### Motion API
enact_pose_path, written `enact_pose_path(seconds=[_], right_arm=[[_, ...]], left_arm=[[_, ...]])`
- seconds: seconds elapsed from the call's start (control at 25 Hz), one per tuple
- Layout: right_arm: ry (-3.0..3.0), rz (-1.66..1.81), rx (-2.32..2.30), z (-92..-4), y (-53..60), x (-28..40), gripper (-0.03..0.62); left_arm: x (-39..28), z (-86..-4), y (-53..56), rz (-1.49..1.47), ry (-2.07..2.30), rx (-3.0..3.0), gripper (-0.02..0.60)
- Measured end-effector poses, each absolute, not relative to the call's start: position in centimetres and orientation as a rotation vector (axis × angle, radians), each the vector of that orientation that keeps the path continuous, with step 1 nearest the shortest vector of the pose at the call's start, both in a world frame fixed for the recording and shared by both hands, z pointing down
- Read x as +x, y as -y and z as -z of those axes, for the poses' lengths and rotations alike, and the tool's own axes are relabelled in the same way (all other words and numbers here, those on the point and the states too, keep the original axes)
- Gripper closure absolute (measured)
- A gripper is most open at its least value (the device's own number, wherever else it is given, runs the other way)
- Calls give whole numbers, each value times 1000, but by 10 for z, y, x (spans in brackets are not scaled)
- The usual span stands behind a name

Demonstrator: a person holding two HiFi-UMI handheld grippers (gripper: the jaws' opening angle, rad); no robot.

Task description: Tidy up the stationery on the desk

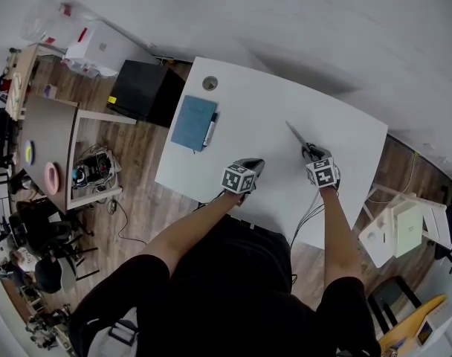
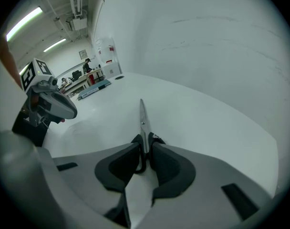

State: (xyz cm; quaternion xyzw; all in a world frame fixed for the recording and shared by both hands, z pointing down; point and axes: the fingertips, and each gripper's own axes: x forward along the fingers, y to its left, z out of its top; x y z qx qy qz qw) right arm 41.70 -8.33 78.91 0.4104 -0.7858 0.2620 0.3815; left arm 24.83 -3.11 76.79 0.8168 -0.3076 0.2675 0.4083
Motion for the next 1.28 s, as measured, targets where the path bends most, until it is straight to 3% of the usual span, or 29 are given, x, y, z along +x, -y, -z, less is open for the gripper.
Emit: enact_pose_path(seconds=[0.28, 1.0, 1.28], right_arm=[[2014, -996, 1332, -778, 77, 398, 503], [1897, -1251, 1644, -762, 76, 159, 503], [1788, -1256, 1810, -766, 91, 109, 503]], left_arm=[[237, -767, 28, -658, 739, 2065, 565], [68, -748, 71, -658, 750, 2109, 565], [12, -744, 85, -662, 703, 2136, 565]])
